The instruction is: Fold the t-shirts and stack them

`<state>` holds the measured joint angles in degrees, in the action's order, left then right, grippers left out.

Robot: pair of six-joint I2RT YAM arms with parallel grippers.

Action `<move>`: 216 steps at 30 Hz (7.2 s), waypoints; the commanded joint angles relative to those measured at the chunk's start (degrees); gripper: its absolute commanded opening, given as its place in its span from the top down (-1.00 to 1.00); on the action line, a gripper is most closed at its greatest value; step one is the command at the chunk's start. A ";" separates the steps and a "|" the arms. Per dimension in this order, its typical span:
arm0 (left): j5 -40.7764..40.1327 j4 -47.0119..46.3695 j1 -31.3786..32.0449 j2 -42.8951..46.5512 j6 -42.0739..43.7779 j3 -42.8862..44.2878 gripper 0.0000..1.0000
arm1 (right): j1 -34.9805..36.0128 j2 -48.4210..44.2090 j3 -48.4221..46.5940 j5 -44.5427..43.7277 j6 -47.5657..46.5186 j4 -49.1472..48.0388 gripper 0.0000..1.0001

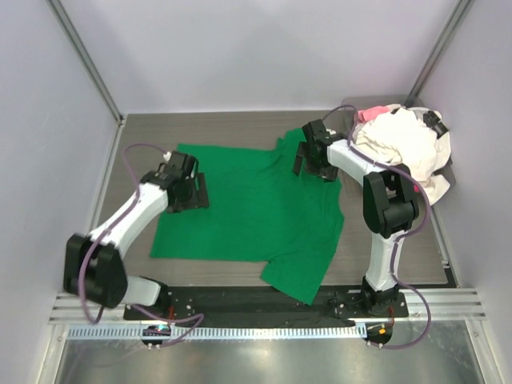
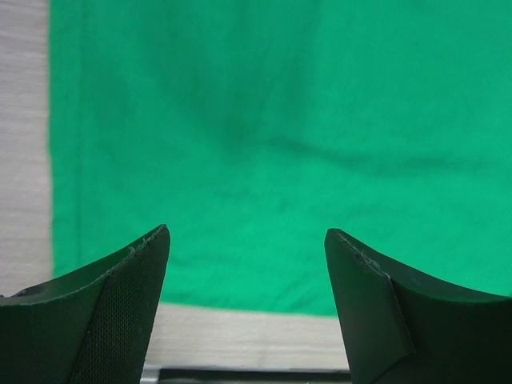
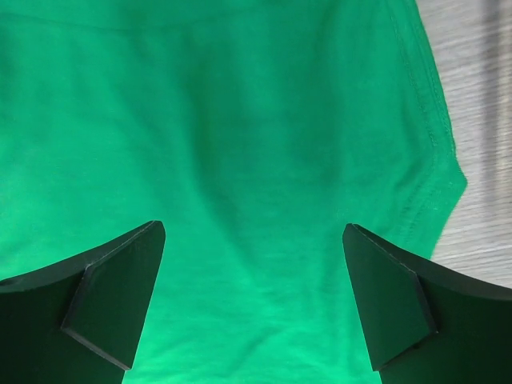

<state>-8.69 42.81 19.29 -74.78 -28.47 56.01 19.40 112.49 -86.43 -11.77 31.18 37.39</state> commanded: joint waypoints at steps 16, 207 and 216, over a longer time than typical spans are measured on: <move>7.81 -2.99 -11.72 -47.19 -6.25 33.89 -0.49 | -4.36 25.40 -27.63 -3.35 -8.33 12.35 -0.99; 8.42 -17.95 -27.29 -24.98 -19.43 9.45 1.00 | -9.91 -2.45 2.30 5.97 -2.96 1.00 0.98; 4.12 -5.54 -27.82 -14.96 -15.74 13.27 1.00 | -10.17 -13.68 3.93 2.36 -2.18 8.50 0.98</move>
<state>-2.33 31.59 -7.99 -93.73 -46.00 72.14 9.58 104.57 -89.10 -7.51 28.77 41.60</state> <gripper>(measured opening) 0.014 0.046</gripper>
